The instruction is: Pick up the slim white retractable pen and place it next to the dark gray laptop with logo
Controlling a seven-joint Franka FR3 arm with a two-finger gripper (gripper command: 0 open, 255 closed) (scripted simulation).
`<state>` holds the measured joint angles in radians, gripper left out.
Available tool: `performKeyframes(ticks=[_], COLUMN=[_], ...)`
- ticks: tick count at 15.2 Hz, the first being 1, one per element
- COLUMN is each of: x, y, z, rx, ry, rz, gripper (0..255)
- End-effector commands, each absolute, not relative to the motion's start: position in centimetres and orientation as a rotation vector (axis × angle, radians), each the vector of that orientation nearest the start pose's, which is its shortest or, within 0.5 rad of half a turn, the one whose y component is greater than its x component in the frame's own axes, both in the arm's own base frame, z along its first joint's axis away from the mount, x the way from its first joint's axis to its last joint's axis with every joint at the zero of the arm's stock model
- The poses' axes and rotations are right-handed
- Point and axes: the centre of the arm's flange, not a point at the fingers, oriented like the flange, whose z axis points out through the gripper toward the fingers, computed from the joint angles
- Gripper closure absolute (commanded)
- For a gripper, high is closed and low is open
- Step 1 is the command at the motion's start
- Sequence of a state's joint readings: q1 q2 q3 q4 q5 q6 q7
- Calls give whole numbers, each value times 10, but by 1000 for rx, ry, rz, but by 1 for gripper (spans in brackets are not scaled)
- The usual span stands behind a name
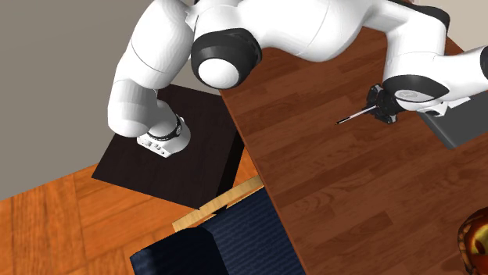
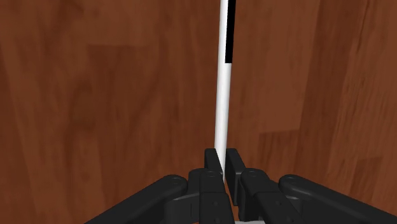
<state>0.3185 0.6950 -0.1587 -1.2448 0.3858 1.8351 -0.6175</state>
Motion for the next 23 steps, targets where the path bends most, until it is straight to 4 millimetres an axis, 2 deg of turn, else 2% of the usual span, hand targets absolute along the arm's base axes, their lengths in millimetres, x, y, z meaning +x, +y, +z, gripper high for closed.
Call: performKeyframes(ticks=[1, 7, 8, 13, 17, 23], x=[712, 712, 712, 712, 718, 718], y=[174, 174, 174, 174, 162, 162], z=[350, 350, 350, 350, 398, 398], rx=[-2694, -2694, -2694, -2694, -2694, -2694], ry=[-967, -967, -967, -967, -967, -967], rz=[47, 47, 47, 47, 47, 47], gripper=[255, 255, 0, 0, 0, 0])
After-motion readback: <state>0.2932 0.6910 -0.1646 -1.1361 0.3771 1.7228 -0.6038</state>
